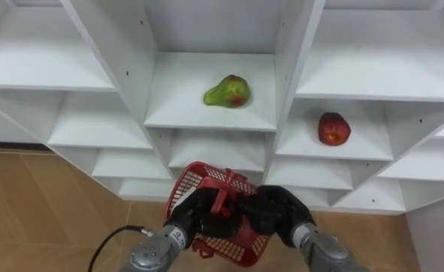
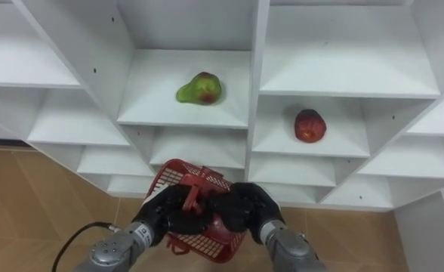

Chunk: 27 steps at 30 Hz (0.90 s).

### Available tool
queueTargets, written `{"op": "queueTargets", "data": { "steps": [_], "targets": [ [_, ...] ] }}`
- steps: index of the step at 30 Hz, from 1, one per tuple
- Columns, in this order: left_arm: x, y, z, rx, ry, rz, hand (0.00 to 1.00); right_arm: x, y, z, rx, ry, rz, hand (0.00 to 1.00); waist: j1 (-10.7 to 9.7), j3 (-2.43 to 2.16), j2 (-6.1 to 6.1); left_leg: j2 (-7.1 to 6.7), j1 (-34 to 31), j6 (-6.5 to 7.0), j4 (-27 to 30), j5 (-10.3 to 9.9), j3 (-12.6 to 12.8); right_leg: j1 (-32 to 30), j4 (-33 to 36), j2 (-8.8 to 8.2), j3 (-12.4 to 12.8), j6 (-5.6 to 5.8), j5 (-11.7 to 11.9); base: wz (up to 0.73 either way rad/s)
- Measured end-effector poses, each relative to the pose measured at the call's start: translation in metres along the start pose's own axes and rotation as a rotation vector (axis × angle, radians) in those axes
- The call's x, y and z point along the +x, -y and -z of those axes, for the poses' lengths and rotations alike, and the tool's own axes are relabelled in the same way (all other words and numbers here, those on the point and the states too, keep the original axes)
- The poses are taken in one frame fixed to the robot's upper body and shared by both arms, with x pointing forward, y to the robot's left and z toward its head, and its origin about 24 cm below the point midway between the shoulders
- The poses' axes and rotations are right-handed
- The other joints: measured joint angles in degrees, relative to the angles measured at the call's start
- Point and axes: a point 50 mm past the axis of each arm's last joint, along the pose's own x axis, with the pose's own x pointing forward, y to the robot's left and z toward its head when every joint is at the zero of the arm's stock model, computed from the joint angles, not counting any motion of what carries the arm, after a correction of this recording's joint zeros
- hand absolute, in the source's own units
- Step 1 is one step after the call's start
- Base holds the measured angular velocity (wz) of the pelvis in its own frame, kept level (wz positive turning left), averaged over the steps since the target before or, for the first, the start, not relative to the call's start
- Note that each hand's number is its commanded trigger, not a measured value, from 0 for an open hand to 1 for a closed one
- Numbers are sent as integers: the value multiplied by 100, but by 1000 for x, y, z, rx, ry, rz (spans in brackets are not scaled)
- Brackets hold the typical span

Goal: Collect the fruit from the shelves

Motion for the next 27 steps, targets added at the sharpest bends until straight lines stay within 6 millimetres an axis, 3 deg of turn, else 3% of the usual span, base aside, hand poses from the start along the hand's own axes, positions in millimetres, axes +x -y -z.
{"op": "queueTargets", "data": {
  "steps": [10,12,13,14,27],
  "targets": [
    [1,5,0,-2,0,13,100,2,-1,-2,20,9,45,100,-2,1,-2,0,6,0,0,0,5,-1,1,0,-5,0,0,0],
    [1,6,0,-3,0,17,100,2,-1,-3,27,13,56,59,-2,5,-8,0,7,0,0,0,5,-1,2,-1,-5,0,0,0],
    [1,6,0,-3,0,18,100,2,-1,-3,30,14,58,6,-2,5,-8,0,7,0,0,0,5,-1,2,-1,-5,0,0,0],
    [1,6,0,-3,-1,19,100,2,-1,-3,33,15,63,0,-3,6,-9,0,7,0,-1,0,4,-1,1,-1,-5,0,0,0],
    [2,8,2,-36,-6,26,100,3,0,-5,88,24,108,0,-12,28,-43,-1,6,0,-1,0,5,-2,1,-2,-1,0,0,0]
  ]
}}
